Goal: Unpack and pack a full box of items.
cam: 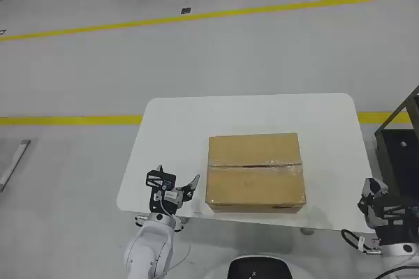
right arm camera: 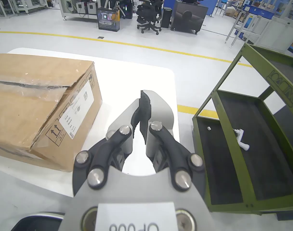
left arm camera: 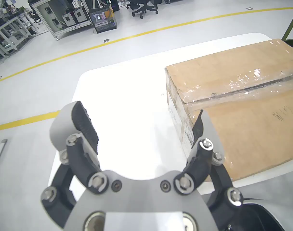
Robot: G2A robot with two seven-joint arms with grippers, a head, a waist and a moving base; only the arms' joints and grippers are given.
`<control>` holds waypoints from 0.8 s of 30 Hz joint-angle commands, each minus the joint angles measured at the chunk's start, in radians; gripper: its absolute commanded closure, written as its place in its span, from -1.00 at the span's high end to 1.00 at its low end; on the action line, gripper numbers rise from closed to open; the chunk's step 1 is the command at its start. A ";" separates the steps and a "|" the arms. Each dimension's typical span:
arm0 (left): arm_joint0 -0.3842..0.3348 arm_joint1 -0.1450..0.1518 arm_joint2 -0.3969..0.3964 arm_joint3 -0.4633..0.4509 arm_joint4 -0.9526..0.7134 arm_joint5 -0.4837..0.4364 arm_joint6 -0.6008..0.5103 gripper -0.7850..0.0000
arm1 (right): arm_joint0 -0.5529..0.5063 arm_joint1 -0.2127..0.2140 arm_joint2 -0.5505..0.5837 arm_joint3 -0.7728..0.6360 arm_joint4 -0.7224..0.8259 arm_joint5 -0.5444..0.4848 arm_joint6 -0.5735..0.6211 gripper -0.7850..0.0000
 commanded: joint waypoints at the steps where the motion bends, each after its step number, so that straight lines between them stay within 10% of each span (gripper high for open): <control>1: 0.000 0.000 0.000 0.000 0.000 0.000 0.000 1.00 | 0.000 0.000 0.000 0.000 0.000 0.000 0.000 -1.00; 24: 0.000 0.000 0.000 0.000 0.000 0.000 0.000 1.00 | 0.011 -0.001 0.001 0.021 0.013 -0.010 0.017 -1.00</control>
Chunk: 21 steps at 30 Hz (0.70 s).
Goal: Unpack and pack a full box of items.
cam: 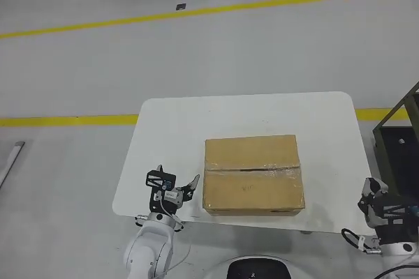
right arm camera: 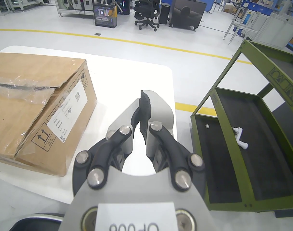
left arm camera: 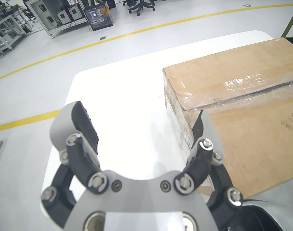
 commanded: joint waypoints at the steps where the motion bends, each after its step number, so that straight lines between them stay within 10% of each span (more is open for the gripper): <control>1: 0.000 0.000 0.000 0.000 0.000 0.000 0.000 1.00 | 0.010 -0.001 -0.002 0.017 0.011 -0.004 0.008 -1.00; 21: 0.000 0.000 0.000 0.000 0.000 0.000 0.000 1.00 | 0.155 -0.010 -0.118 0.168 -0.059 -0.043 0.049 -1.00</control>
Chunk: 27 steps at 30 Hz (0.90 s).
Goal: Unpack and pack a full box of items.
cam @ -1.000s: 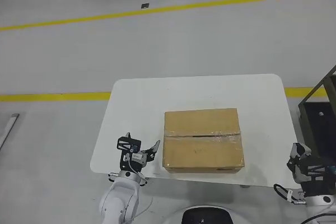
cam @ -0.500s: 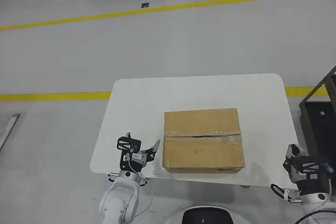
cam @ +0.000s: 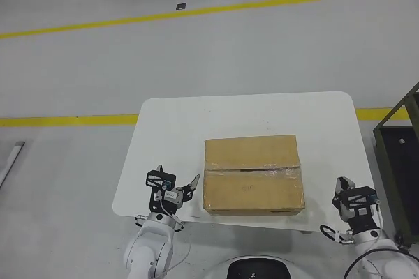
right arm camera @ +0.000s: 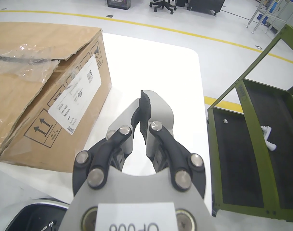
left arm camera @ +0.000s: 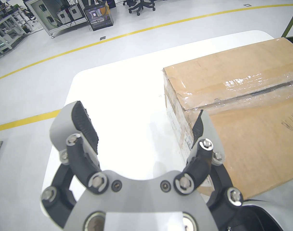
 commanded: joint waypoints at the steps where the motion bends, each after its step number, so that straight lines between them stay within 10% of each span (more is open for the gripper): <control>1: 0.000 0.000 0.000 0.000 0.000 0.000 0.000 1.00 | -0.004 -0.001 0.005 0.004 0.020 -0.006 -0.001 -1.00; 27: 0.000 0.000 0.000 0.000 0.000 0.000 0.000 1.00 | 0.130 -0.012 -0.150 0.119 0.028 -0.119 0.042 -1.00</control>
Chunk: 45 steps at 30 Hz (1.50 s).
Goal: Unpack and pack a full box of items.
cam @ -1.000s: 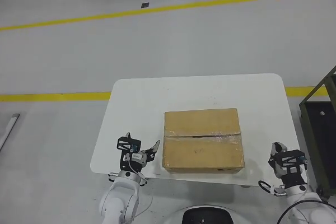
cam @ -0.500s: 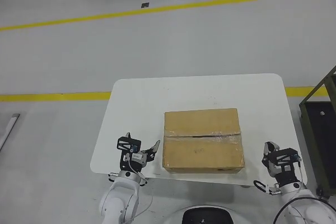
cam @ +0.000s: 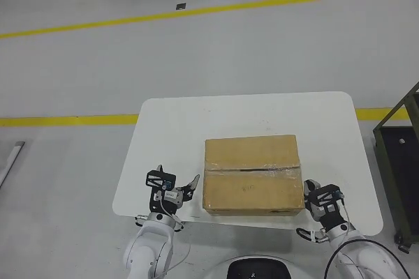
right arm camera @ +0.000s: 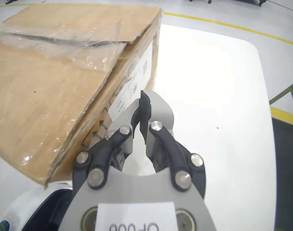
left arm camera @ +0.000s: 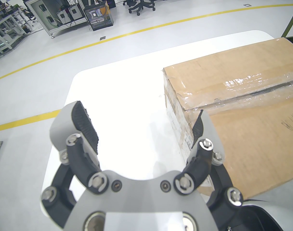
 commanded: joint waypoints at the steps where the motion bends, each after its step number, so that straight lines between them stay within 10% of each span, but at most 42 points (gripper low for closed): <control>1: 0.000 0.000 0.000 0.000 0.000 0.000 0.000 1.00 | 0.000 -0.001 -0.007 0.000 0.013 -0.012 0.002 -1.00; 12: 0.000 0.000 0.000 0.000 0.000 0.000 0.000 1.00 | -0.005 0.003 -0.016 -0.016 0.026 -0.072 -0.010 -1.00; 45: -0.093 0.000 0.201 -0.074 -0.023 -0.175 0.003 1.00 | -0.374 0.003 0.365 -0.253 0.083 0.174 -0.157 -1.00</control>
